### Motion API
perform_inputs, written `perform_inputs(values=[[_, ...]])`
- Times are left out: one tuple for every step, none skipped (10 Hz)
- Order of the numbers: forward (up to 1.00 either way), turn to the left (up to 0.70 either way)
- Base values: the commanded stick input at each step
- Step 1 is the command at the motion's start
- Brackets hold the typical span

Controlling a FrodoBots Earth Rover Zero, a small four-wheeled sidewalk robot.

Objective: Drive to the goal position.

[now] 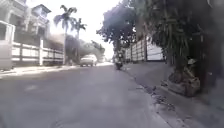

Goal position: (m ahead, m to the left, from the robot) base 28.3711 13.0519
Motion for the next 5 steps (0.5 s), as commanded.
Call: perform_inputs(values=[[1.00, 0.00], [1.00, 0.00], [1.00, 0.00], [1.00, 0.00], [1.00, 0.00]])
